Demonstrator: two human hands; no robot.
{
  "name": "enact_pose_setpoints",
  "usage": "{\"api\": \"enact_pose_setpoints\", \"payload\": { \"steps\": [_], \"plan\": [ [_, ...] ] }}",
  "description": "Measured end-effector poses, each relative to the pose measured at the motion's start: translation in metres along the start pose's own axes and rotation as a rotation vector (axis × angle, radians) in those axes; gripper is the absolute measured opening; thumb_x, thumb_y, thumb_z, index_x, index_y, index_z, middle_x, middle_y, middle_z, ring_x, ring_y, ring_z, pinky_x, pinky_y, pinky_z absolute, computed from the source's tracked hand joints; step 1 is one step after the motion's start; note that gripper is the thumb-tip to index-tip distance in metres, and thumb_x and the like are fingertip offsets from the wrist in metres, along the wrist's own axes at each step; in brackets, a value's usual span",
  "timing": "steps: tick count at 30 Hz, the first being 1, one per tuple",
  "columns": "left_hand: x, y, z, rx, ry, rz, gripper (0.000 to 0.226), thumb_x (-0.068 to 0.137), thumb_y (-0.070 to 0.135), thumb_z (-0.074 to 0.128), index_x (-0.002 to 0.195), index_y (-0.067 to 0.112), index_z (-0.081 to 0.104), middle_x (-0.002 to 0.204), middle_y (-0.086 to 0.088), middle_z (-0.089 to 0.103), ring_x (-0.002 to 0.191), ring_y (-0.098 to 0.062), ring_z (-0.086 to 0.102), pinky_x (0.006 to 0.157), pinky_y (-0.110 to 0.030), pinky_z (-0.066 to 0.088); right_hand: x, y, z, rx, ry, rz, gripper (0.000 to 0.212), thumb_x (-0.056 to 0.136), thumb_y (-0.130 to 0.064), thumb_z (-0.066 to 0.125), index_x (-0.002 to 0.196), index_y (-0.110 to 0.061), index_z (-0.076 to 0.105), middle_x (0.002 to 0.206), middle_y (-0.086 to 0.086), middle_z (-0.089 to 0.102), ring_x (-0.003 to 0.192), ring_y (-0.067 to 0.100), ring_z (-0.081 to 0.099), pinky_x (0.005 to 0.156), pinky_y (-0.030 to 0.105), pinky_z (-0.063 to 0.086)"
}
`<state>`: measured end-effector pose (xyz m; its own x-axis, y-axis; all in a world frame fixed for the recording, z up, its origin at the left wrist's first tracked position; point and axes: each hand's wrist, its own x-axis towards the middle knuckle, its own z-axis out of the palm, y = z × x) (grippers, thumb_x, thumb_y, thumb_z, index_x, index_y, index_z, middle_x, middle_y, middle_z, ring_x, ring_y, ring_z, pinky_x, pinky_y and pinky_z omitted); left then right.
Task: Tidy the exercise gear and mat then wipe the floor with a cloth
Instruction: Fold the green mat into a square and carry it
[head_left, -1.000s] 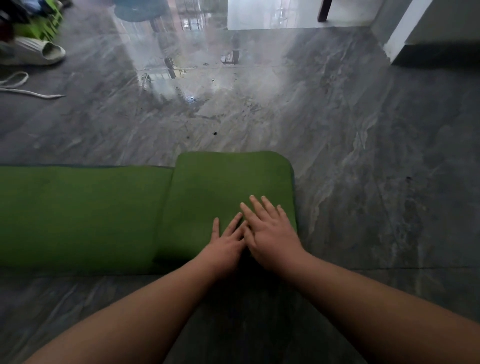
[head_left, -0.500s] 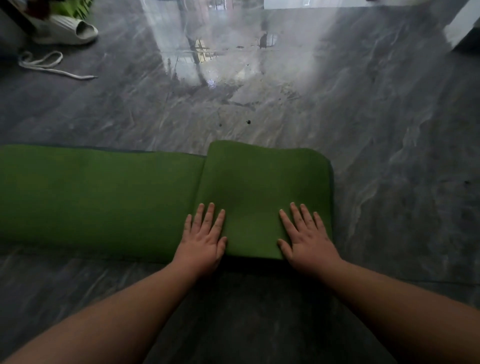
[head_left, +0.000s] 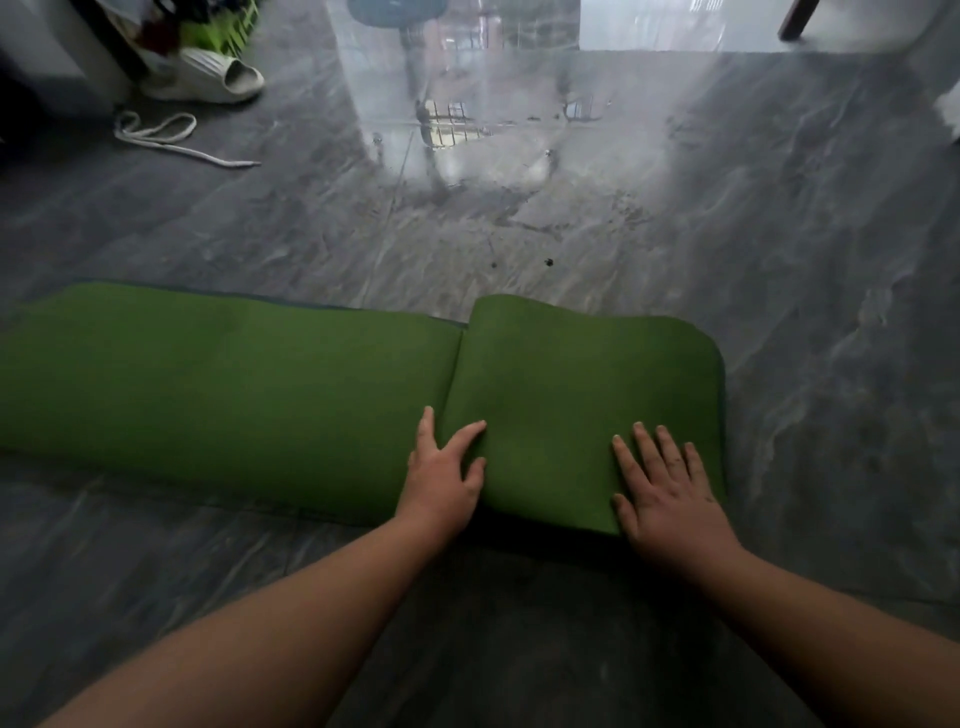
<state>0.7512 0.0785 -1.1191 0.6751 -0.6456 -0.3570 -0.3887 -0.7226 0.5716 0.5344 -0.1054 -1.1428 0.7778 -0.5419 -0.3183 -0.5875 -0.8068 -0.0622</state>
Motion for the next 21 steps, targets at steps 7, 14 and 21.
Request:
{"api": "enact_pose_setpoints", "payload": {
  "steps": [7, 14, 21],
  "plan": [
    [-0.01, -0.002, -0.009, 0.027, -0.108, -0.009, 0.057, 0.099, 0.039, 0.048, 0.15, 0.045, 0.024, 0.161, -0.01, 0.004, 0.147, -0.034, 0.02, 0.118, -0.046, 0.026, -0.007, -0.061, -0.066, 0.07, 0.006, -0.17, 0.079, 0.082, -0.04, 0.026, 0.157, -0.029, 0.004, 0.166, 0.0, -0.003, 0.152, 0.022, -0.009, 0.122, 0.05, 0.0],
    [-0.017, -0.018, -0.007, 0.105, -0.241, -0.002, 0.065, 0.098, 0.03, 0.052, 0.151, 0.048, 0.02, 0.164, -0.008, -0.011, 0.148, -0.032, 0.018, 0.119, -0.038, 0.026, -0.004, -0.121, -0.018, -0.154, -0.28, -0.257, 0.096, 0.088, -0.072, 0.035, 0.151, -0.029, -0.023, 0.156, 0.002, -0.034, 0.144, 0.042, -0.028, 0.099, 0.082, -0.013],
    [-0.011, -0.055, -0.054, 0.333, -0.105, 0.098, 0.066, 0.088, 0.014, 0.047, 0.151, 0.031, 0.034, 0.161, -0.004, 0.026, 0.146, -0.023, 0.022, 0.118, -0.041, 0.026, 0.007, -0.177, -0.023, -0.161, -0.239, -0.128, 0.073, 0.098, -0.035, 0.042, 0.154, -0.01, 0.002, 0.158, 0.033, -0.01, 0.144, 0.055, -0.011, 0.101, 0.083, -0.001]
  ]
}}
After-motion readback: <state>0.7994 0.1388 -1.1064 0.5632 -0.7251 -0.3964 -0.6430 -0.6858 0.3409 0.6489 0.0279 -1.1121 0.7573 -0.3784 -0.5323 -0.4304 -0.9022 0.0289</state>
